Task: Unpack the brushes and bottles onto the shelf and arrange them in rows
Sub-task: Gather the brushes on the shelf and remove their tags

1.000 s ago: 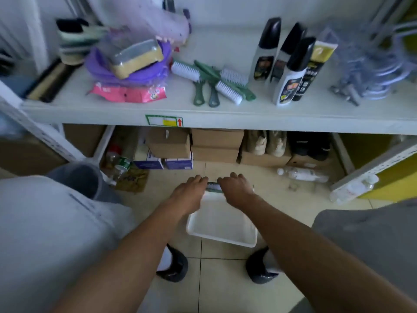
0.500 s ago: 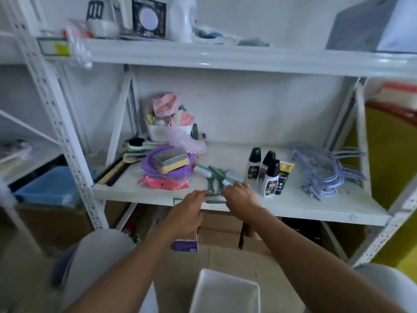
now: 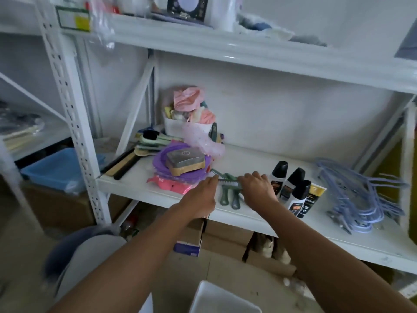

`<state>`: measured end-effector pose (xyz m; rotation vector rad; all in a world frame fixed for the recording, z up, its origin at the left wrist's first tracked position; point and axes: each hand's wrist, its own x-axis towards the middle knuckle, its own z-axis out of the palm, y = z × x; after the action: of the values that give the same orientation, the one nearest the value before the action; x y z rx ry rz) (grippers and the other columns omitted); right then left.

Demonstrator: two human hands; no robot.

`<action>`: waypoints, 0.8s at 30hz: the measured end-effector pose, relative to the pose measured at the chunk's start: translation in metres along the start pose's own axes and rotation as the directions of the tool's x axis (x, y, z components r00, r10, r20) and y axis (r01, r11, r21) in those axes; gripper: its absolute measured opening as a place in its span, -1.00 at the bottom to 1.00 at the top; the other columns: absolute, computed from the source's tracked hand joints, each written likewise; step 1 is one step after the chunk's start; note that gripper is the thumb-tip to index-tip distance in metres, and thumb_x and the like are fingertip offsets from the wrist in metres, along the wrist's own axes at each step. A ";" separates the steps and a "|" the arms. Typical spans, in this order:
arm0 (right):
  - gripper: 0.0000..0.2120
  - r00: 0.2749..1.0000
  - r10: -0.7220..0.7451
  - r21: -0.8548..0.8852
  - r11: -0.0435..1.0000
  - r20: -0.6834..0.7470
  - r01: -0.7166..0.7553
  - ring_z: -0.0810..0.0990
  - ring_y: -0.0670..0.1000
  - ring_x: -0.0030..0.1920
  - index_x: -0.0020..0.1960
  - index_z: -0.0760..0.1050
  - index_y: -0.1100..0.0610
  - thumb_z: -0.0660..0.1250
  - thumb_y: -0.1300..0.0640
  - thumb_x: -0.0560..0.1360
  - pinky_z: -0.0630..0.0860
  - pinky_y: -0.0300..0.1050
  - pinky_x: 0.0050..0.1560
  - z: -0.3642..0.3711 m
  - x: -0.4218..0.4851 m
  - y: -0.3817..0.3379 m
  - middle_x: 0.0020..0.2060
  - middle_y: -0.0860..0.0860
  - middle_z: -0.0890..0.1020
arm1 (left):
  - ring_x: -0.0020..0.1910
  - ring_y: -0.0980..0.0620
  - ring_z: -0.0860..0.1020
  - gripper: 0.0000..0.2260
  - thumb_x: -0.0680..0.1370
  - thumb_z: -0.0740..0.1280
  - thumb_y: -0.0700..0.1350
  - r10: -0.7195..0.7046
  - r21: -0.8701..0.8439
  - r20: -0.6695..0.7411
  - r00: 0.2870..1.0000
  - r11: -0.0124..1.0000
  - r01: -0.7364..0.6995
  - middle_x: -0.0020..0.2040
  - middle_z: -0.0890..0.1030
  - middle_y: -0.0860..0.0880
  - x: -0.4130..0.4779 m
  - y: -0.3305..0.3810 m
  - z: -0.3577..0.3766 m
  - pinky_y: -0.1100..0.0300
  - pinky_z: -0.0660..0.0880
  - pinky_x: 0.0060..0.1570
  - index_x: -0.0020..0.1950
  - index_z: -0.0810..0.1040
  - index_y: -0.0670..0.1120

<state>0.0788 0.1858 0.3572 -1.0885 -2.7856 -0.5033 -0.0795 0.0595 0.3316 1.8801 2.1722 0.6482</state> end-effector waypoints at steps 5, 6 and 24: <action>-0.49 1.000 -0.005 0.003 1.000 0.028 0.005 0.41 0.13 0.27 0.40 0.34 0.02 0.35 0.15 0.47 0.31 0.07 0.28 0.043 0.028 -0.006 0.25 0.05 0.46 | 0.44 -0.13 0.39 -0.34 0.62 0.28 -0.20 -0.044 -0.063 -0.002 0.999 0.997 0.043 0.53 0.32 -0.16 0.018 -0.030 0.028 -0.06 0.48 0.27 0.63 0.02 -0.10; -0.41 1.000 -0.005 0.018 1.000 0.022 0.004 0.38 0.15 0.32 0.45 0.28 0.03 0.35 0.12 0.46 0.28 0.10 0.32 0.052 0.030 -0.009 0.31 0.06 0.40 | 0.39 -0.12 0.44 -0.38 0.61 0.29 -0.20 -0.038 -0.072 -0.030 0.999 0.997 0.036 0.46 0.39 -0.16 0.022 -0.034 0.034 -0.05 0.50 0.24 0.61 0.08 -0.11; -0.23 0.985 0.034 0.090 0.995 0.169 -0.050 -0.11 0.13 0.61 0.61 -0.12 -0.07 0.14 -0.25 0.52 -0.07 0.26 0.54 0.054 0.044 -0.002 0.61 0.09 -0.07 | 0.64 -0.09 -0.04 -0.30 0.65 0.22 -0.20 -0.014 -0.105 0.056 0.998 0.994 0.020 0.66 -0.14 -0.13 0.049 -0.015 0.047 0.03 0.09 0.56 0.65 -0.15 -0.19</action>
<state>0.0455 0.2311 0.3154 -1.2189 -2.8867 -0.2854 -0.0817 0.1149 0.2895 1.8030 2.0745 0.6856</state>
